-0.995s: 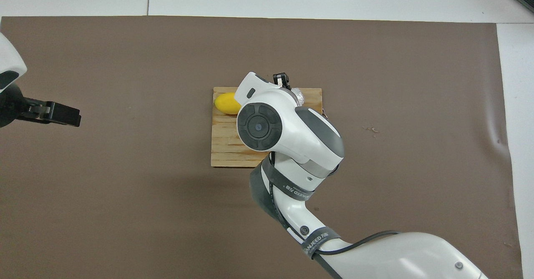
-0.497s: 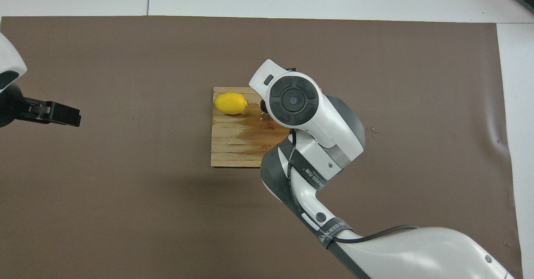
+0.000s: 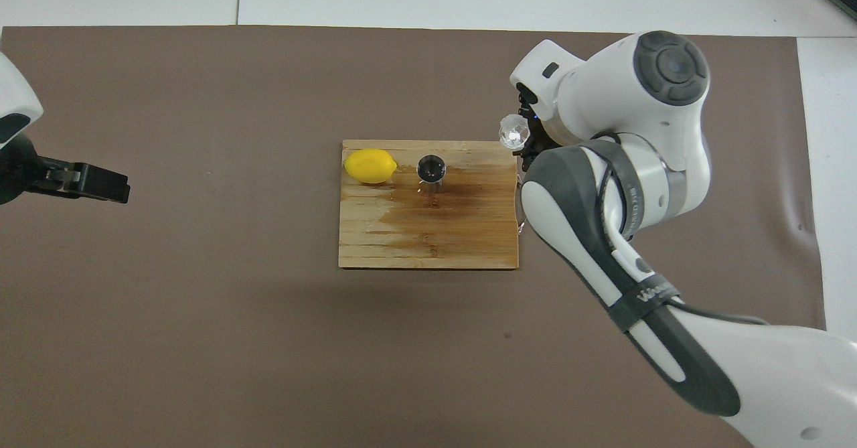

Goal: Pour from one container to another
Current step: 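Carry the white cup back and lower it onto the table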

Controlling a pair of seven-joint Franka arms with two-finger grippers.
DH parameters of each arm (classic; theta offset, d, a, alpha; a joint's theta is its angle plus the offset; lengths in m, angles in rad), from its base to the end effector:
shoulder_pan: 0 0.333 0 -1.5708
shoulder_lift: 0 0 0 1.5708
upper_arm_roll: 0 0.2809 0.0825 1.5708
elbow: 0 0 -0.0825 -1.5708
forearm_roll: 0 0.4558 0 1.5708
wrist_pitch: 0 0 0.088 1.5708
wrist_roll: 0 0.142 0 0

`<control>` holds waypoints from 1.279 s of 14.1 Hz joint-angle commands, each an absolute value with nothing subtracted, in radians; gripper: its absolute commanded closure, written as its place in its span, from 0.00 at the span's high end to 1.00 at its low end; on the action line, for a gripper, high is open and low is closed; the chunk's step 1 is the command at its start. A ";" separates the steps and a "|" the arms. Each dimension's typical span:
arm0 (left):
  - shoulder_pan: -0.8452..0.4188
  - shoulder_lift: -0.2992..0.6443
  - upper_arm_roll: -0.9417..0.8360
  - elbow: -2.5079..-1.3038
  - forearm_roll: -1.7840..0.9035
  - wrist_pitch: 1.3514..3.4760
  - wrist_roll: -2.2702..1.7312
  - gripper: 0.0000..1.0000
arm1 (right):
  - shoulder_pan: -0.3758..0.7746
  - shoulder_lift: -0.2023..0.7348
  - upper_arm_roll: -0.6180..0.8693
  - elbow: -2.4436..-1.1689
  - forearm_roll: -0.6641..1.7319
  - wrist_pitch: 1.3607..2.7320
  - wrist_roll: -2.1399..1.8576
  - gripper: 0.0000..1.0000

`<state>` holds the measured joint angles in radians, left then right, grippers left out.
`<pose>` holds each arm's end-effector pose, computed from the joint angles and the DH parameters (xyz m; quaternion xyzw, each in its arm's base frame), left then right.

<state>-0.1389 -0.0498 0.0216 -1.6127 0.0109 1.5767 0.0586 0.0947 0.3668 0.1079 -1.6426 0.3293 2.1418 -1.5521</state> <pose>0.6095 -0.0700 0.5630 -0.9961 0.0878 -0.0070 0.0047 0.7145 0.1656 0.3234 -0.6916 -0.7008 -0.1523 0.0860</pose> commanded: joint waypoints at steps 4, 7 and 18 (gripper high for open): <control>-0.138 -0.057 0.023 -1.611 0.023 1.562 0.060 1.00 | -0.081 0.252 0.124 -1.974 0.697 2.281 -2.021 0.10; -0.138 -0.057 0.023 -1.611 0.023 1.562 0.060 1.00 | -0.171 0.277 0.126 -2.042 0.802 2.269 -2.150 0.10; -0.138 -0.057 0.023 -1.611 0.023 1.562 0.060 1.00 | -0.210 0.327 0.121 -2.079 0.968 2.210 -2.289 1.00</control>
<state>-0.1389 -0.0498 0.0216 -1.6127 0.0109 1.5767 0.0586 -0.2004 0.3606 0.1135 -2.0707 0.9597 2.2250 -2.3224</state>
